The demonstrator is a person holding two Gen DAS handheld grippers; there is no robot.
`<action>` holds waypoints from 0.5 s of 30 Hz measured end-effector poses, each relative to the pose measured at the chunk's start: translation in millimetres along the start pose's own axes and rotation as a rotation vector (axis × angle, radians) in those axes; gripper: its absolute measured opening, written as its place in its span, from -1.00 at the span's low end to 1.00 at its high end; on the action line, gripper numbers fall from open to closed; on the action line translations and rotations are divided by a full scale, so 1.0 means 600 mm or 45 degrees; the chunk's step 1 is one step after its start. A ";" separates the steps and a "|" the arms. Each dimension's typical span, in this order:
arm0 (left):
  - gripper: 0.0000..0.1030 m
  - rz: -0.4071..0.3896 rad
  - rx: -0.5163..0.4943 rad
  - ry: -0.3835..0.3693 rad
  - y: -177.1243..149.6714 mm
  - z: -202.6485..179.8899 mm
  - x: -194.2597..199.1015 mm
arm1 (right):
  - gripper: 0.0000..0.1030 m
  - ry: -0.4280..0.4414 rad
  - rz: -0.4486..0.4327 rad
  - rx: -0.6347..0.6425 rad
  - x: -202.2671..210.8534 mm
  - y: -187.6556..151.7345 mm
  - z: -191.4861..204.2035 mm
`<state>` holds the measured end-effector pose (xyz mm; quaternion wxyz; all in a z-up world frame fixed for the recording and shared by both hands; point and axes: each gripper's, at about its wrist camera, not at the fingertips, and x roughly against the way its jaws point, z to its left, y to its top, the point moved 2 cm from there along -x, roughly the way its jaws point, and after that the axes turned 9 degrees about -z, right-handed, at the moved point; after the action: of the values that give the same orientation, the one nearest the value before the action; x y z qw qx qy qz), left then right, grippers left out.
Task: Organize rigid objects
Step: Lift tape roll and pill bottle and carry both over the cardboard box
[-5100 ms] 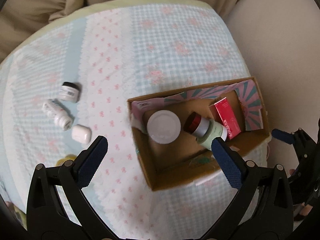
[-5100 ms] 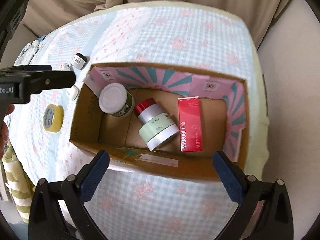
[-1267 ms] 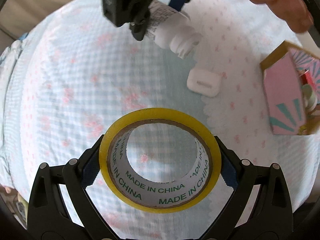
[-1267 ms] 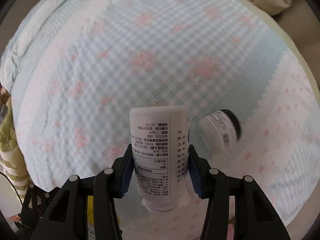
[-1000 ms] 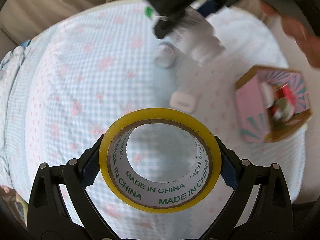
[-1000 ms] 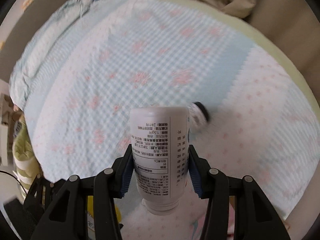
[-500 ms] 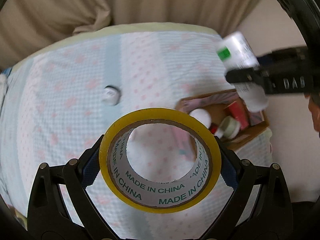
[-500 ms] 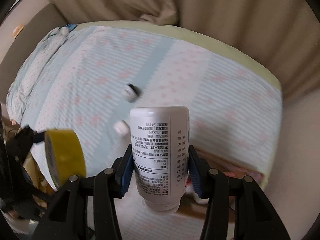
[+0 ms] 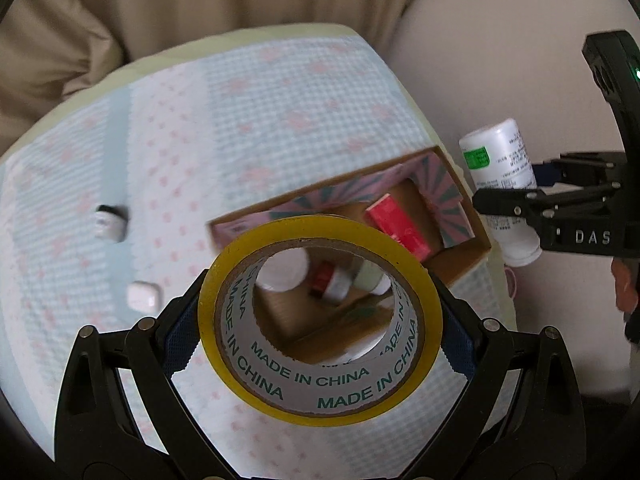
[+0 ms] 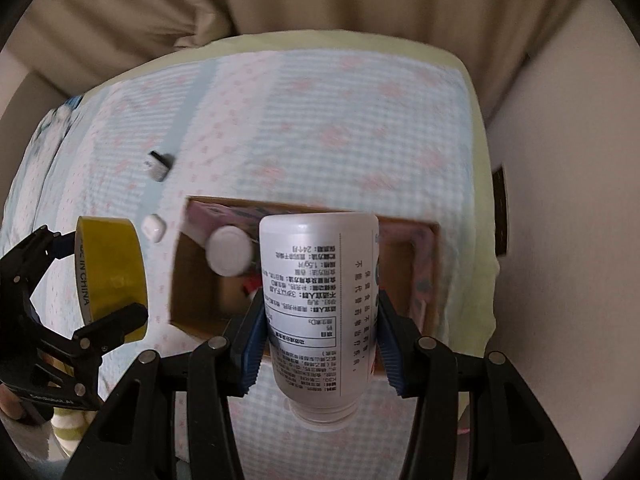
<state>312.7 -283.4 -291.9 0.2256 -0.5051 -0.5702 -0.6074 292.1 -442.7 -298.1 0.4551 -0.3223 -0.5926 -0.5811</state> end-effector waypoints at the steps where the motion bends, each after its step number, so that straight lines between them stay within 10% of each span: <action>1: 0.88 0.017 -0.008 -0.003 0.003 -0.011 -0.018 | -0.11 0.003 0.005 -0.024 -0.007 -0.008 -0.011; 15: 0.88 0.238 -0.046 -0.002 0.027 -0.052 -0.228 | -0.11 0.029 0.046 -0.235 -0.139 -0.077 -0.111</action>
<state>368.7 -357.4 -398.3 0.2715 -0.5606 -0.5098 -0.5934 292.9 -501.4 -398.7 0.4406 -0.3668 -0.5254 -0.6287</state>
